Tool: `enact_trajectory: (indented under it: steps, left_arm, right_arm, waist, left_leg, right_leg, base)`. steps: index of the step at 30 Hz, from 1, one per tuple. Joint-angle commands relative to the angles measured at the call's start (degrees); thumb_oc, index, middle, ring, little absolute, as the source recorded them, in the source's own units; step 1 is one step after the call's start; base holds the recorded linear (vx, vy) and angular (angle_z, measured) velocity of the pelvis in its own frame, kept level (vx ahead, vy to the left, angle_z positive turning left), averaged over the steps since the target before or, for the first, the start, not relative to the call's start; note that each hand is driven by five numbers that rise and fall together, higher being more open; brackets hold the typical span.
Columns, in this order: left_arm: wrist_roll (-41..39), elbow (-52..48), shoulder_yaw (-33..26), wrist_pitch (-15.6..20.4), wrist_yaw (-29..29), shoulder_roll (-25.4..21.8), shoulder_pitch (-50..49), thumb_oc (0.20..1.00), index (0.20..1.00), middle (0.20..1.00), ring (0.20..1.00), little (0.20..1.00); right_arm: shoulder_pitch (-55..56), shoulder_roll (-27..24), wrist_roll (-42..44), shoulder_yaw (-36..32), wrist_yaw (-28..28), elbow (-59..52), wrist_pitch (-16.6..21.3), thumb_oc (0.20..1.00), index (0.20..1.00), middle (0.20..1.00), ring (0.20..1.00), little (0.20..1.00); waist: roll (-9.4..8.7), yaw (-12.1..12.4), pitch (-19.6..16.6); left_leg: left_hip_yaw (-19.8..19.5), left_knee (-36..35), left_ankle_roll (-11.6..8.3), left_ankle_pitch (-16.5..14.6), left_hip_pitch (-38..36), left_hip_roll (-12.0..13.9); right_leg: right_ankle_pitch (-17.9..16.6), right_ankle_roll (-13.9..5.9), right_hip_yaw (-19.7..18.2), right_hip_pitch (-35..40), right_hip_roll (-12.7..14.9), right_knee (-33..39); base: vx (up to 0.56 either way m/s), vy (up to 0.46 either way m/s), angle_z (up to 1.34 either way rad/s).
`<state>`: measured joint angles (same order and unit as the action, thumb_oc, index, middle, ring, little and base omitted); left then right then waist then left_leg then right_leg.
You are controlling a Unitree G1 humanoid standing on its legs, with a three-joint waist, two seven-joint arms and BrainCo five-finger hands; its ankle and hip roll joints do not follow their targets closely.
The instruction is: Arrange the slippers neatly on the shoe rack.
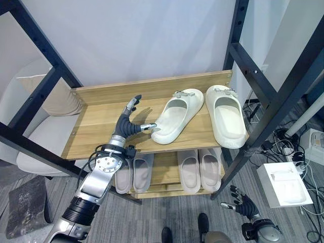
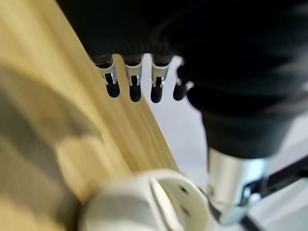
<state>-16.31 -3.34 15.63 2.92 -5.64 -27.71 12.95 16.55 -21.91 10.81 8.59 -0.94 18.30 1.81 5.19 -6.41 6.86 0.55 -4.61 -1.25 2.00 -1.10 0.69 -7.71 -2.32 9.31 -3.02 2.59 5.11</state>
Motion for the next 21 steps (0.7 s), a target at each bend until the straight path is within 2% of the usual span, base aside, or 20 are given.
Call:
enact_trajectory:
  steps: [1,2,4,9,12,13,17,21]
  left_arm:
    - [-11.84,-3.07,1.27,1.46,4.58,-1.19,0.58,1.0,1.0,1.0,1.0,1.0]
    - [-11.84,-3.08,1.26,1.45,4.58,-1.19,0.57,1.0,1.0,1.0,1.0,1.0]
    - [-18.59,-8.63,5.8,-1.31,9.11,-4.38,-0.31,1.0,1.0,1.0,1.0,1.0]
    - [-21.78,-10.21,10.98,-2.85,9.79,-4.04,4.29,1.0,1.0,1.0,1.0,1.0]
    - [-21.42,-7.55,14.44,-3.07,8.76,-0.83,9.21,1.0,1.0,1.0,1.0,1.0]
    - [-21.41,-7.47,14.48,-3.03,8.76,-0.79,9.29,1.0,1.0,1.0,1.0,1.0]
    - [-18.75,0.39,16.52,-2.66,6.1,5.78,14.14,1.0,1.0,1.0,1.0,1.0]
    - [-15.52,5.78,16.57,-2.18,4.0,9.18,17.07,1.0,1.0,1.0,1.0,1.0]
  right_arm:
    - [-0.58,-0.92,1.58,0.47,-1.08,-2.32,0.26,1.0,1.0,1.0,1.0,1.0]
    - [-0.58,-0.92,1.58,0.47,-1.08,-2.32,0.25,1.0,1.0,1.0,1.0,1.0]
    - [-0.08,-2.99,2.42,0.99,-2.79,-4.11,-0.61,1.0,1.0,1.0,1.0,1.0]
    - [-0.69,-4.29,2.76,2.23,-3.99,-5.55,-1.14,1.0,1.0,1.0,1.0,1.0]
    - [-1.95,-4.07,2.49,3.58,-3.88,-5.56,-1.46,1.0,1.0,1.0,1.0,1.0]
    - [-1.98,-4.07,2.49,3.55,-3.88,-5.54,-1.46,1.0,1.0,1.0,1.0,1.0]
    - [-4.69,-2.2,2.41,5.52,-2.61,-3.78,-1.64,1.0,1.0,1.0,1.0,1.0]
    - [-6.12,-1.34,2.49,6.19,-1.27,-2.09,-1.66,1.0,1.0,1.0,1.0,1.0]
  waist:
    - [-2.13,-0.08,-0.46]
    - [-2.13,-0.08,-0.47]
    - [-2.22,-0.18,-0.7]
    - [-2.34,-0.5,-0.97]
    - [-2.44,-0.82,-0.94]
    - [-2.42,-0.79,-0.91]
    - [-2.49,-1.27,-1.0]
    - [-2.45,-1.61,-0.9]
  left_leg:
    - [-1.63,-0.39,-0.6,-3.14,-1.92,-1.75]
    - [-1.63,-0.39,-0.6,-3.14,-1.92,-1.75]
    - [-1.53,-0.39,-0.59,-3.17,-1.94,-1.67]
    - [-1.65,-0.39,-0.63,-3.16,-1.95,-1.69]
    - [-1.76,-0.39,-0.58,-3.14,-2.04,-1.66]
    - [-1.76,-0.39,-0.58,-3.14,-2.05,-1.66]
    - [-1.58,-0.39,-0.52,-3.14,-2.03,-1.68]
    - [-1.35,-0.39,-0.48,-3.15,-1.92,-1.71]
  right_leg:
    - [8.23,-4.54,0.9,5.26,1.67,-0.11]
    - [8.23,-4.54,0.9,5.26,1.67,-0.11]
    - [8.23,-4.65,0.76,5.16,1.64,-0.11]
    - [8.25,-4.75,0.81,5.13,1.63,-0.11]
    - [8.36,-4.7,0.81,5.25,1.65,-0.11]
    - [8.36,-4.7,0.81,5.27,1.65,-0.11]
    - [8.41,-4.69,0.73,5.25,1.69,-0.11]
    - [8.32,-4.73,0.58,5.09,1.77,-0.11]
  base:
    - [0.0,0.0,0.0]
    - [0.0,0.0,0.0]
    - [0.0,0.0,0.0]
    - [0.0,0.0,0.0]
    - [0.0,0.001,0.02]
    - [0.0,0.0,0.0]
    - [0.0,0.001,0.01]
    - [0.0,0.002,0.01]
